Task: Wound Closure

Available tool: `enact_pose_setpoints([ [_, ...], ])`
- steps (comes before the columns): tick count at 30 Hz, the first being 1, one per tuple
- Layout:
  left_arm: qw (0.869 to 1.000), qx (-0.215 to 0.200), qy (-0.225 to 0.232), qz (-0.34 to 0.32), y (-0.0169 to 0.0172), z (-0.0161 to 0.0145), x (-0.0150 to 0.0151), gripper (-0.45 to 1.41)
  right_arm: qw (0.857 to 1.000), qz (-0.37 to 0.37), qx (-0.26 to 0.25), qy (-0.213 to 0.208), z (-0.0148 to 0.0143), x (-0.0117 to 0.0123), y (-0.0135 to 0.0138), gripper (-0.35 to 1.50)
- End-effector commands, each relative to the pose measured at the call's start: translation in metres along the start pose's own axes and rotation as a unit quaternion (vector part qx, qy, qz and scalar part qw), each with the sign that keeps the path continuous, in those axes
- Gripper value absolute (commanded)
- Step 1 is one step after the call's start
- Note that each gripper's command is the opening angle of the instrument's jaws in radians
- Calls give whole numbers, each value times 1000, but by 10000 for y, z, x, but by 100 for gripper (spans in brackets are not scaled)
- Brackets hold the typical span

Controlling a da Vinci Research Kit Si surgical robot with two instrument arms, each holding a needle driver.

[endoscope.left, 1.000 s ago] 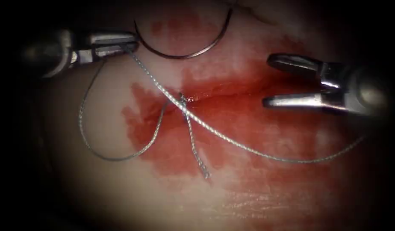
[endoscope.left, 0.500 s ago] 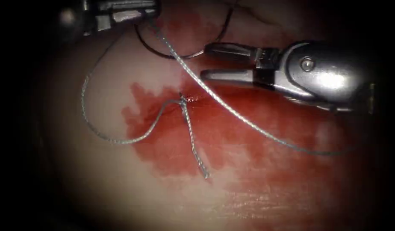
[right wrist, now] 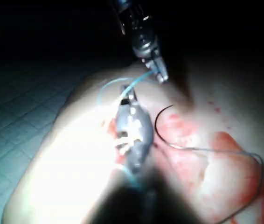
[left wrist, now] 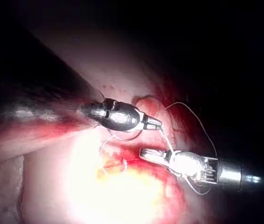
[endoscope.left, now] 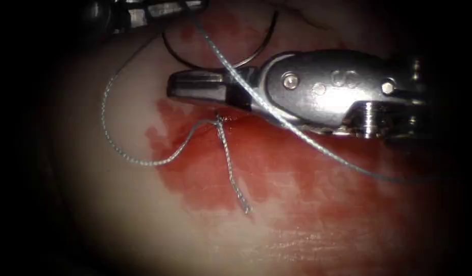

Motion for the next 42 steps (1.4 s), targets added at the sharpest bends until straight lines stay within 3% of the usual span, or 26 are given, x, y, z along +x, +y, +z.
enact_pose_setpoints([
  [1,1000,2,3,4,-5,8,-4,-35,1000,2,0,2,14,0,-2,-29],
  [10,995,56,79,4,-1,12,8,-35,999,34,15,17,46,-15,-10,-35],
  [17,991,65,113,1,16,5,22,-35,997,62,31,27,66,-29,-9,-35],
  [26,991,60,121,-2,15,-2,24,-35,987,112,97,65,91,-25,-21,-35],
  [34,991,58,124,-2,22,1,28,-35,988,109,83,64,118,-34,-24,-35],
  [42,990,55,127,-2,33,1,34,-35,989,119,46,75,138,-41,-11,-35],
])
